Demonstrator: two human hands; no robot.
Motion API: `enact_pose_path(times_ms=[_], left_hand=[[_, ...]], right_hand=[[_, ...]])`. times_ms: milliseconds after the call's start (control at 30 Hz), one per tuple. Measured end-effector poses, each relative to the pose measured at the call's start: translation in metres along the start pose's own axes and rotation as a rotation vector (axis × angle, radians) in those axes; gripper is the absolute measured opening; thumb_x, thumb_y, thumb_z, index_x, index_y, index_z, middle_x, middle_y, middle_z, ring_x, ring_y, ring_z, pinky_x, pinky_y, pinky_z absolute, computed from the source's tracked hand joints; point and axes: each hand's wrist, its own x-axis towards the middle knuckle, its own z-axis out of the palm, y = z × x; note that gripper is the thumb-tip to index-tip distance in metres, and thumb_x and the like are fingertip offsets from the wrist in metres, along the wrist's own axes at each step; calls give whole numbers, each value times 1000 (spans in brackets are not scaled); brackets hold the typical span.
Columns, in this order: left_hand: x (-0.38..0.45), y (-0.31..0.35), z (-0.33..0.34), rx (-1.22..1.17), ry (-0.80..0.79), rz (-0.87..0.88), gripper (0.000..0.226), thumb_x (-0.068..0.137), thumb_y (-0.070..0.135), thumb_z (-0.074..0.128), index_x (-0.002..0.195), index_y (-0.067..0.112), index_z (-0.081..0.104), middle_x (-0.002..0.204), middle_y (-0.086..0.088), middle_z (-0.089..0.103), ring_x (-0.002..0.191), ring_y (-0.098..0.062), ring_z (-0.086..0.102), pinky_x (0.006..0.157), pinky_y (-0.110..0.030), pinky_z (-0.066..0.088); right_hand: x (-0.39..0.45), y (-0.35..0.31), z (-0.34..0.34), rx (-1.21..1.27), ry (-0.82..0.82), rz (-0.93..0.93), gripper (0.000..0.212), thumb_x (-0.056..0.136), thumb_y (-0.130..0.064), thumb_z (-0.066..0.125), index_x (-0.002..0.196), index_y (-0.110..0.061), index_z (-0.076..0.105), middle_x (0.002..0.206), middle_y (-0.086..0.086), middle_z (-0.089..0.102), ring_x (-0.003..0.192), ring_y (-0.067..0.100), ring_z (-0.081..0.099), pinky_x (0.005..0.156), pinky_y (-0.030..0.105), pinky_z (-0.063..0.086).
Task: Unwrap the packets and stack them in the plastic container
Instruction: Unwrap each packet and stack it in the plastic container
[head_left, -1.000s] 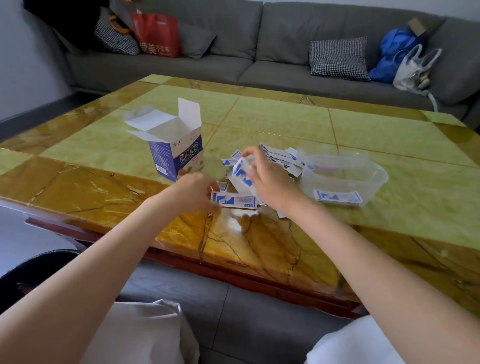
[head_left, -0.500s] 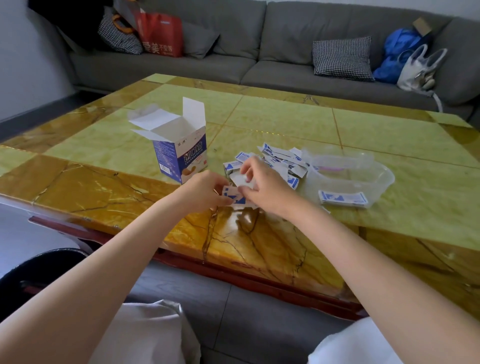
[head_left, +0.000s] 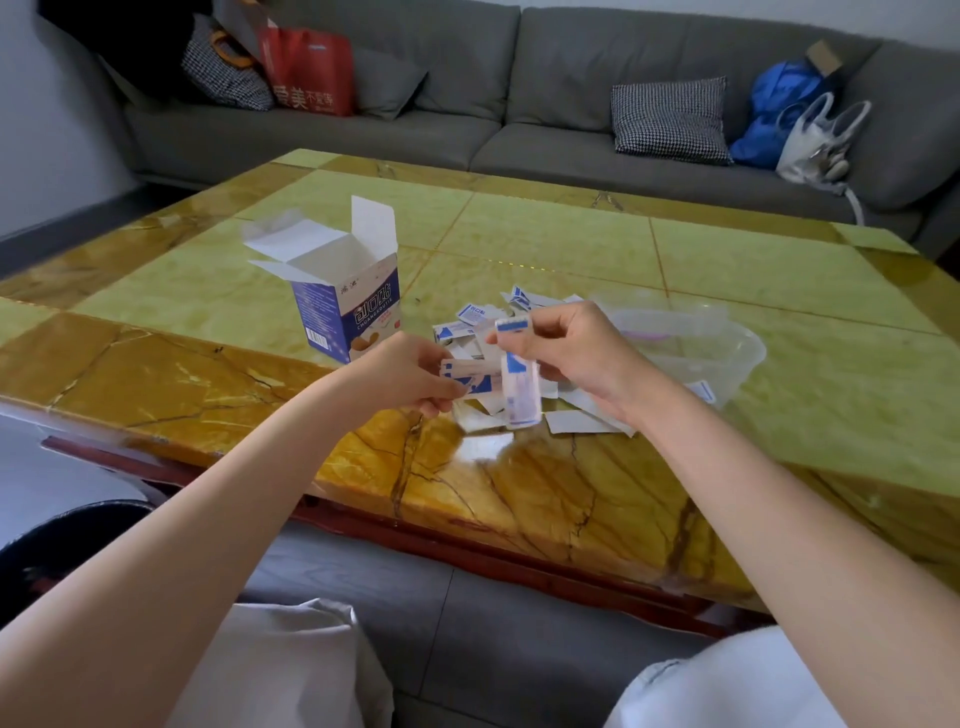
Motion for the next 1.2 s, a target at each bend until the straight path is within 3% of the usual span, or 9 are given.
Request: enact_pose_path(times_ms=[167,267,400,533,600,700,833,1067,1200], left_hand=[[-2,0,0,28,-6,42,6,83,9,65,87,14,63,63,0,64,41,2,56,51,-10,51],[-6,5,4,8,-47,130,10,83,7,65,78,16,63,66,3,65,46,2,60,52,-9,50],[-8,8,4,32,-30,196,6,83,6,63,88,9,65,73,7,66,52,2,63,57,-10,51],[3,-9,-15,389,252,244,27,86,4,54,106,19,64,111,0,64,91,-14,61,86,-29,50],[9,-22,-17,639,233,225,43,88,0,47,125,21,55,130,-2,55,119,-22,51,101,-37,43],[17,-35,-9,866,113,218,51,92,6,45,139,25,37,145,3,40,133,-28,31,111,-41,30],[21,-28,-10,817,173,216,48,92,17,52,138,22,38,133,-2,51,128,-27,37,106,-38,33],[23,-25,-14,708,103,124,36,88,22,58,123,16,55,122,-6,58,116,-24,50,101,-35,39],[18,-25,-15,746,94,124,30,87,24,61,116,18,59,124,-7,53,117,-24,46,101,-34,36]], right_hand=[[-3,-8,-1,-565,-9,-197,19,75,-15,75,80,0,64,65,-3,49,57,6,39,51,8,33],[-4,-4,13,-784,-121,-214,12,81,-20,70,88,-12,65,86,-3,49,83,10,40,68,20,34],[-4,6,25,-768,-134,-229,10,88,-11,59,97,-8,60,93,7,61,81,17,51,63,26,40],[1,10,19,-980,16,-377,23,92,-6,47,112,-16,41,94,10,60,81,27,59,68,40,51],[-1,12,21,-1056,-5,-374,31,94,-4,44,121,-17,37,93,10,57,76,24,57,64,36,52],[-4,21,30,-1046,-163,-313,27,93,-2,45,118,-11,50,108,6,57,95,18,51,81,34,49],[-5,23,30,-849,-241,-139,45,90,3,44,131,-15,39,133,4,45,120,19,45,97,32,42],[1,25,22,-816,-164,-139,25,86,2,48,102,-13,60,110,3,61,93,11,52,78,23,42],[3,26,26,-806,-165,-152,22,87,-3,50,99,-15,63,107,4,62,96,16,56,81,27,46]])
